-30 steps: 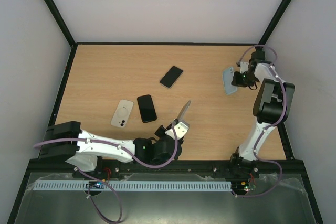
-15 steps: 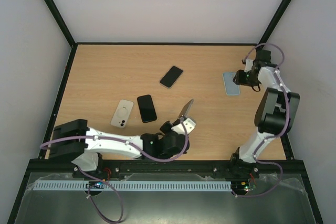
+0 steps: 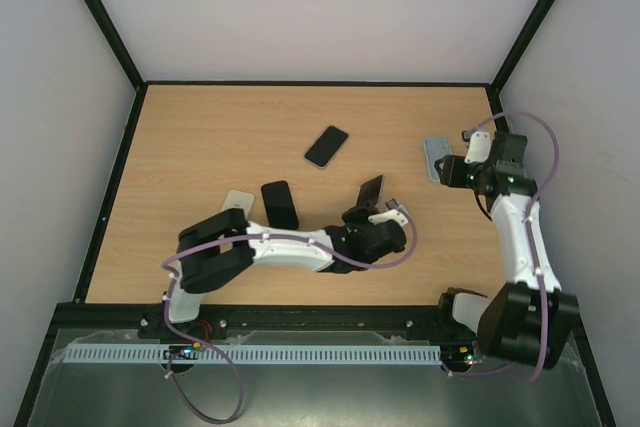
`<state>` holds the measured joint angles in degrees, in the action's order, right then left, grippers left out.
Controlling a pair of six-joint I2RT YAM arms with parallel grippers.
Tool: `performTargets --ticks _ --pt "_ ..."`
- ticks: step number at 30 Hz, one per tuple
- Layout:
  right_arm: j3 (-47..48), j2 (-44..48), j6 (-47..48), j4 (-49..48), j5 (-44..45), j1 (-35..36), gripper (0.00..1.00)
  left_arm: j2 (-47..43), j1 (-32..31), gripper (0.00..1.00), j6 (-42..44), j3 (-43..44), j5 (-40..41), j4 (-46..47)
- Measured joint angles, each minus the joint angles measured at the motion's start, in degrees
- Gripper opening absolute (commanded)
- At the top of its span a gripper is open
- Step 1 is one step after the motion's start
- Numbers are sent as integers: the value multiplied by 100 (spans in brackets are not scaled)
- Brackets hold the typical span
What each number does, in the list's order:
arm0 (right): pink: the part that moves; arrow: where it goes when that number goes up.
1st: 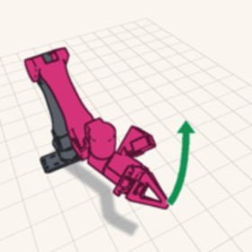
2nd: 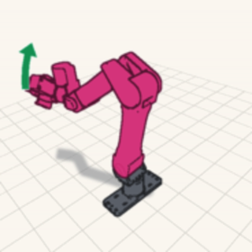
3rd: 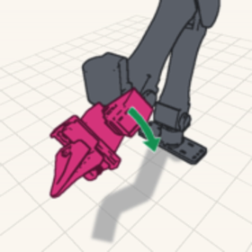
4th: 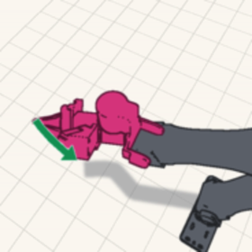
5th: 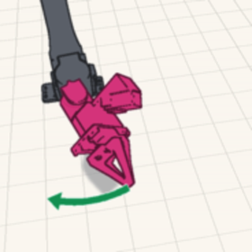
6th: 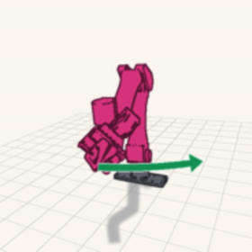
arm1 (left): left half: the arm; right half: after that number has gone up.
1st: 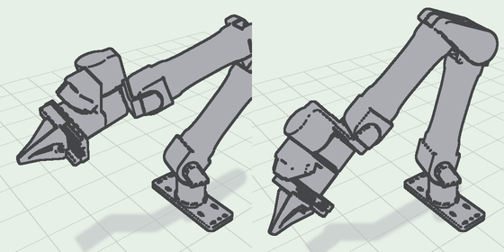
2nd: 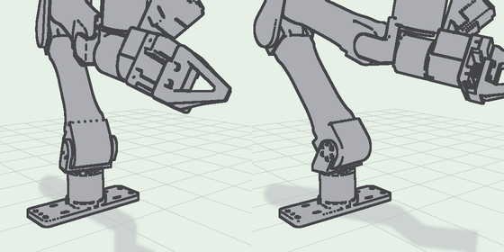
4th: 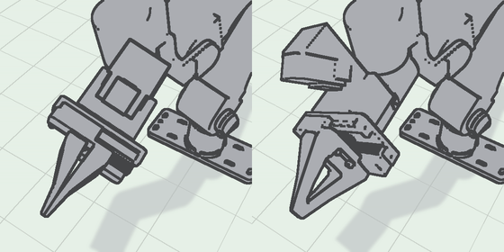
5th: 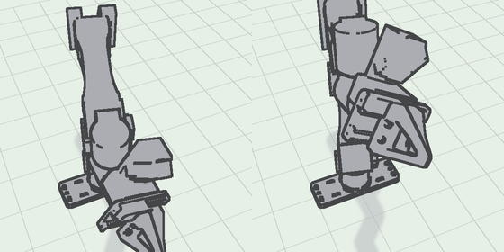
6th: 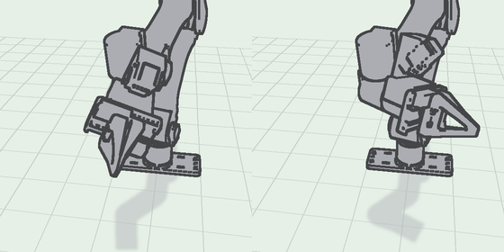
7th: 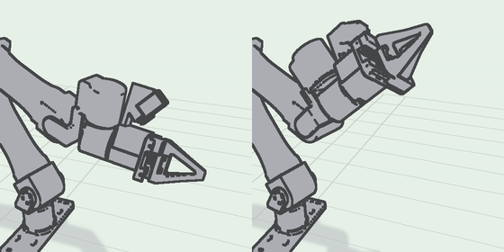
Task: Take the phone out of the phone case
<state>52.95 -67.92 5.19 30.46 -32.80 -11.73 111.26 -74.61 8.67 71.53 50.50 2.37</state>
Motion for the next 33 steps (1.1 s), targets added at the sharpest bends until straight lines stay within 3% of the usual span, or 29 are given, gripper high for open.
performTargets --ticks 4,9,10,13,16,26,33 --pt "-380 678 -358 -468 46 0 58 691 251 7 566 645 -101 -24" --pt "-455 599 -643 -776 170 -33 58 1373 461 11 1165 1185 -92 -42" --pt "-483 531 -680 -807 175 -57 58 1497 505 15 1263 1309 -55 -42" --pt "-590 424 -739 -835 181 -114 58 1744 619 40 1429 1624 -103 -61" --pt "-748 494 -756 -883 179 -140 58 1884 686 55 1416 1766 -251 -63" --pt "-892 831 -713 -1060 142 -144 59 1794 815 84 553 1759 -1276 -372" --pt "-892 839 -640 -1054 11 -142 60 754 859 97 -306 1370 -2006 -861"
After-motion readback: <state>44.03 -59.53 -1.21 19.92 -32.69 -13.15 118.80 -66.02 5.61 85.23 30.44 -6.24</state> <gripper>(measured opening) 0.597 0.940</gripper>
